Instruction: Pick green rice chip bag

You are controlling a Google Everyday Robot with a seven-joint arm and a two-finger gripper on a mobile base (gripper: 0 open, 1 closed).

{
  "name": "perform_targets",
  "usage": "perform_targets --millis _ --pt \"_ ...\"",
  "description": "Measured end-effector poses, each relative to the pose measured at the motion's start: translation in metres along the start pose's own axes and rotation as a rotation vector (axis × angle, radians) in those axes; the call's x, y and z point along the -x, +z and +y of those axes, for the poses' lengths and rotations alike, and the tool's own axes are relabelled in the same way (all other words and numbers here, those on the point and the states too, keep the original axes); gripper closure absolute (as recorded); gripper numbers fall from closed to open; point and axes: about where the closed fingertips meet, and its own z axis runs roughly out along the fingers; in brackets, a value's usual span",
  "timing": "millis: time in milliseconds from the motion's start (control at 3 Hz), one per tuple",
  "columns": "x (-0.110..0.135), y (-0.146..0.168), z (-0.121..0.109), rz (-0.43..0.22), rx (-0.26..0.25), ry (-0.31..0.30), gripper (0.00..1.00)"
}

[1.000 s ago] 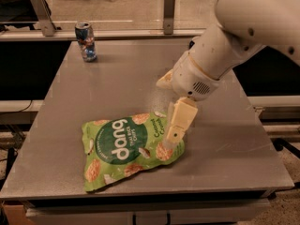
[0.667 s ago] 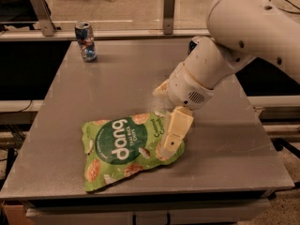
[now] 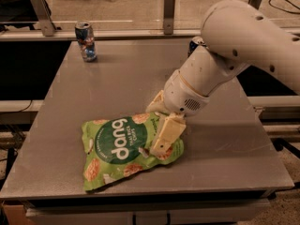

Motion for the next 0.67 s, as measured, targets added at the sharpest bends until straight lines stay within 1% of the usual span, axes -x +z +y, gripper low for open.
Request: perform_targets --millis 333,667 --pt "0.002 -0.001 0.000 -0.004 -0.002 -0.004 0.64" --pt "0.000 -0.016 -0.003 -0.022 -0.036 0.011 0.88"
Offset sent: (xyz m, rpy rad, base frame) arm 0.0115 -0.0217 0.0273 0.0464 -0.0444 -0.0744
